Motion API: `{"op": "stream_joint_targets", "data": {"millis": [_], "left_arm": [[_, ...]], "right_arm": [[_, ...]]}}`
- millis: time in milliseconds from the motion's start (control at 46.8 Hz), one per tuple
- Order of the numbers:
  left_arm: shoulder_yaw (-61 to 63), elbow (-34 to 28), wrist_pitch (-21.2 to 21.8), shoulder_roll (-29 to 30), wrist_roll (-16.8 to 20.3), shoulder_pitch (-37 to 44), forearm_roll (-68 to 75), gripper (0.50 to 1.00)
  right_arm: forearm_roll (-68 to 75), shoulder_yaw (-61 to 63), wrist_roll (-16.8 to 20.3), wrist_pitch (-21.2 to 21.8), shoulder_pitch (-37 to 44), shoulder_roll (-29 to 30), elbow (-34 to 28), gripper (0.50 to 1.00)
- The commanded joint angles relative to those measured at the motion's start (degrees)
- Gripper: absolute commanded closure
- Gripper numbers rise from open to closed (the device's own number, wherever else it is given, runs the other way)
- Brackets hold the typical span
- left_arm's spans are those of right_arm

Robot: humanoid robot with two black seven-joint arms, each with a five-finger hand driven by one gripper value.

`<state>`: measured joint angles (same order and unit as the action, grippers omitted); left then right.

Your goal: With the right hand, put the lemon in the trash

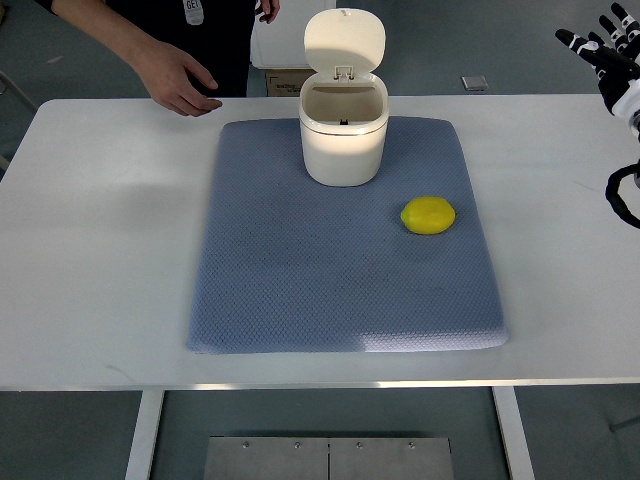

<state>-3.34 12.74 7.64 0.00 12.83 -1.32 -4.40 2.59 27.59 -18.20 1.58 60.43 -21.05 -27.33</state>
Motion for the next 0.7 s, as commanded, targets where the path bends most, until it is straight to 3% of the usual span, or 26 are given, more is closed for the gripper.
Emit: {"op": "stream_joint_targets", "data": {"millis": [0, 683], "left_arm": [[0.0, 0.0, 0.0, 0.0, 0.0, 0.1, -0.1, 0.5], [0.1, 0.0, -0.4, 0.0, 0.4, 0.1, -0.4, 0.5]], "right_arm": [[0.0, 0.0, 0.0, 0.0, -0.1, 0.0, 0.0, 0.5], [0.0, -0.3, 0.0, 0.0, -2.2, 0.0, 0.0, 0.5]]}}
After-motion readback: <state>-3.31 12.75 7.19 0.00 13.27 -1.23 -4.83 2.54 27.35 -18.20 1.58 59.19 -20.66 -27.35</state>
